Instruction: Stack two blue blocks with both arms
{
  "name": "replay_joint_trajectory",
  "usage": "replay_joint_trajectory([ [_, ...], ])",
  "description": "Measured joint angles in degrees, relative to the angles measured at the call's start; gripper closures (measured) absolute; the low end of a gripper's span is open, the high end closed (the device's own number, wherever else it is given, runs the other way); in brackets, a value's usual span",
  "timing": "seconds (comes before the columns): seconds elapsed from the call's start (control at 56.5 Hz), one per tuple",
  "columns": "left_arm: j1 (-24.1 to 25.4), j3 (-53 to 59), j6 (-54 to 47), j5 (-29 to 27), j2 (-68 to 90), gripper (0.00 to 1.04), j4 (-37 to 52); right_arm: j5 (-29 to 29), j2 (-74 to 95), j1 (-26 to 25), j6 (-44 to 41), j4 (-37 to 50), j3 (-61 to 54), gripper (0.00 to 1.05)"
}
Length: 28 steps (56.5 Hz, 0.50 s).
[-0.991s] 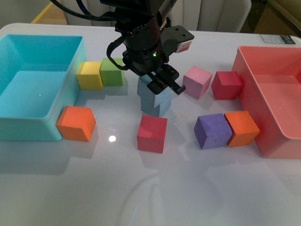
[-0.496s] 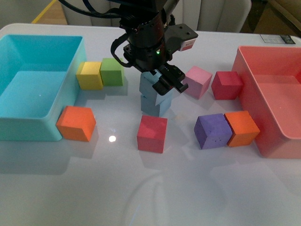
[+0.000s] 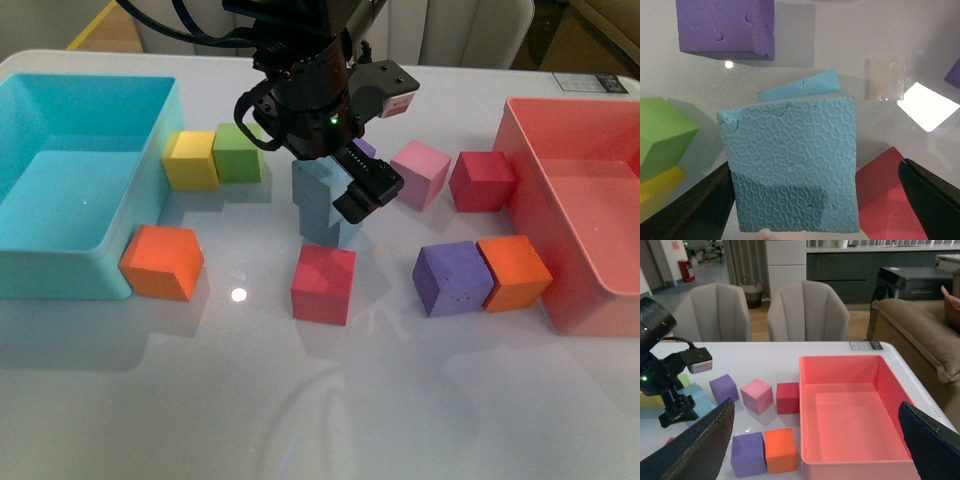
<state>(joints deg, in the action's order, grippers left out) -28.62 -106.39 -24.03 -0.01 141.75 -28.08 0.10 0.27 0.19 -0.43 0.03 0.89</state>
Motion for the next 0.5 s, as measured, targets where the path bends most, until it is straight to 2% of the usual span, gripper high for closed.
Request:
replay_joint_trajectory([
  [0.354,3.2,9.7,-0.1,0.2,-9.7,0.09,3.4,0.0,0.0,0.0,0.0,0.0,0.0,0.09],
  [0.496,4.9,16.4,0.9,2.4,-16.5,0.09,6.3,0.0,0.0,0.0,0.0,0.0,0.0,0.09],
])
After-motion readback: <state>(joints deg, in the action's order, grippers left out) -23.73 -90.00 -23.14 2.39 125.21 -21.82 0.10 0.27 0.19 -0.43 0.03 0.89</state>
